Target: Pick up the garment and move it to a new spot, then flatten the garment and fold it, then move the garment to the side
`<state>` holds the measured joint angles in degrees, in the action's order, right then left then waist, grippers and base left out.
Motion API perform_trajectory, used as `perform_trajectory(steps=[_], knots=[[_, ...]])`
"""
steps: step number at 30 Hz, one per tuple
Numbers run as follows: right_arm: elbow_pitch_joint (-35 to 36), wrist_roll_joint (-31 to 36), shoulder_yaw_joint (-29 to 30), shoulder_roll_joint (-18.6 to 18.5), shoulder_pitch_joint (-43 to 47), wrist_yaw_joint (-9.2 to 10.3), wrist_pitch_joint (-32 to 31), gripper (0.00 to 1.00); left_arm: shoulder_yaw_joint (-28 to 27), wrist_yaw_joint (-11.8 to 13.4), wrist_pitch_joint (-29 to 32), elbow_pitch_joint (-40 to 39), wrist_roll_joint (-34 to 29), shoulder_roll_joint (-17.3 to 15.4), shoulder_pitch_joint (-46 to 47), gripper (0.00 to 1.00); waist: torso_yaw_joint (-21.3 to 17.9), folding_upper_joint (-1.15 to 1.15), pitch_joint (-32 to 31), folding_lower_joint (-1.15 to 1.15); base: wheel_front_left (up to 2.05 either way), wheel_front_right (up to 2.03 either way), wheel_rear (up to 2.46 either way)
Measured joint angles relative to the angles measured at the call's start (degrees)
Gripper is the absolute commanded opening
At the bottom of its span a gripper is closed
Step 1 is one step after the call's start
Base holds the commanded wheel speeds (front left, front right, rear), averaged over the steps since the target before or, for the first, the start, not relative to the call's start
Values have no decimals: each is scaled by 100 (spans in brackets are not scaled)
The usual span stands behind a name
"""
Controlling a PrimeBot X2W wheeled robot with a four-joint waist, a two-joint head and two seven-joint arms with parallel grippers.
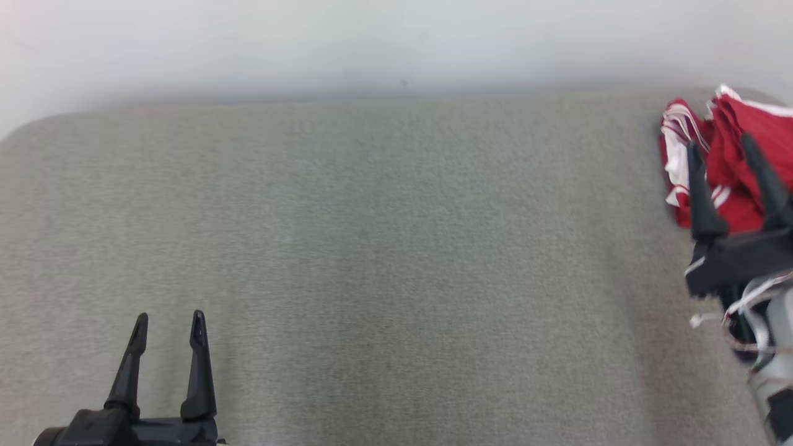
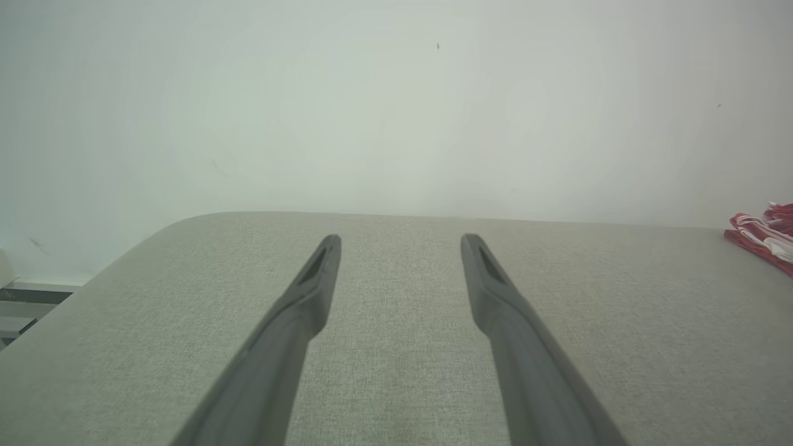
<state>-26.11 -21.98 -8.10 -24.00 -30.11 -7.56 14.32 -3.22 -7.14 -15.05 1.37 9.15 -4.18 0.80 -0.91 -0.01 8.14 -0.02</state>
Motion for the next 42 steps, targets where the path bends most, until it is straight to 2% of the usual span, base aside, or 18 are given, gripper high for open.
perform_trajectory(steps=[9, 19, 28, 42], knots=[[1228, 296, 597, 806, 1669, 0, -285, 100, -19, -1, 0, 178, -15, 24, -186, 100, 398, 0, -540, 0, 0, 0, 0], [2165, 563, 948, 1523, 3032, 0, -531, 100, -36, -20, 0, 312, -43, 32, -339, 100, 508, 0, -911, 0, 0, 0, 0], [2340, 645, 893, 1748, 3563, 0, -590, 100, 45, -26, 0, 550, -42, 9, -346, 100, 332, 1, -965, 2, 0, 0, 0], [2230, 688, 870, 1800, 3605, 1, -563, 100, 97, -27, 0, 904, 26, -29, -341, 100, 269, 1, -1018, 2, 0, 0, 0]])
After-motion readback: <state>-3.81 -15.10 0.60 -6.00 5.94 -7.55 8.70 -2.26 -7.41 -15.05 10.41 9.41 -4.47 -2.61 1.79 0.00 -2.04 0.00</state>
